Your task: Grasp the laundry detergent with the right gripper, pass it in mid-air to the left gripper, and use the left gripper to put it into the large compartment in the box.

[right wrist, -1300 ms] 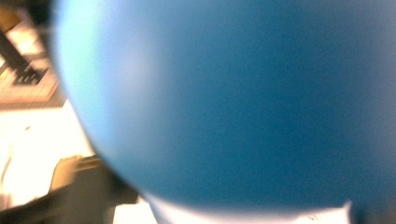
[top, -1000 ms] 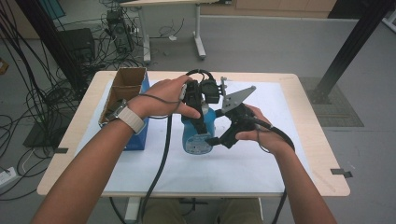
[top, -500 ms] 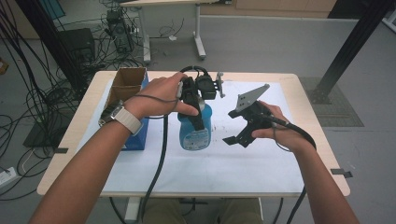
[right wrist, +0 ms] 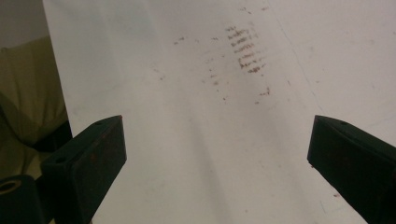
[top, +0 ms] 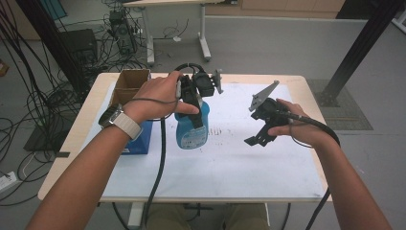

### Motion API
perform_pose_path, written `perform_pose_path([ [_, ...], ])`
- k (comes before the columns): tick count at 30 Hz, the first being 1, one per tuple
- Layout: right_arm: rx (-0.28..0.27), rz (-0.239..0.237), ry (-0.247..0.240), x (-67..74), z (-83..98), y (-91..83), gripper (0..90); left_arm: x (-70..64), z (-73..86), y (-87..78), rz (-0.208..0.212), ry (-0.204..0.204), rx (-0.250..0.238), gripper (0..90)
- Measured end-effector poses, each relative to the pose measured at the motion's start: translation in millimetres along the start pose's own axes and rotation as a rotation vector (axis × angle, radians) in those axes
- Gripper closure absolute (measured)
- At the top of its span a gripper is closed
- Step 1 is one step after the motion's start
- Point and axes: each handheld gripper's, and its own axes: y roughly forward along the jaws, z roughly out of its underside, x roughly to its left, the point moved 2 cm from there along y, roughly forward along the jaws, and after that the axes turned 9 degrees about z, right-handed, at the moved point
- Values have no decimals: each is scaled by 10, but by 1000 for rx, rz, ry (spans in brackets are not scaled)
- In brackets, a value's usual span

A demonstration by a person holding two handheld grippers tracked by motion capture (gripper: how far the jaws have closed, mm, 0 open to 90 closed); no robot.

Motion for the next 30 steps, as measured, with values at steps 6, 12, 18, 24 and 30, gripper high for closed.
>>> perform_pose_path([
  [6, 15, 21, 9, -58, 82, -52, 43, 36, 31, -32, -16, -51, -13, 386],
  [12, 49, 24, 14, -76, 191, -71, 51, 34, 34, -43, -19, -76, -10, 385],
  [18, 72, 25, 19, -92, 285, -88, 47, 26, 27, -65, -35, -118, -19, 386],
  [24, 77, 19, 18, -105, 328, -112, 51, 43, 33, -143, -35, -182, -31, 385],
  [30, 86, 16, 25, -130, 376, -104, 50, 47, 40, -225, -54, -238, -42, 385],
])
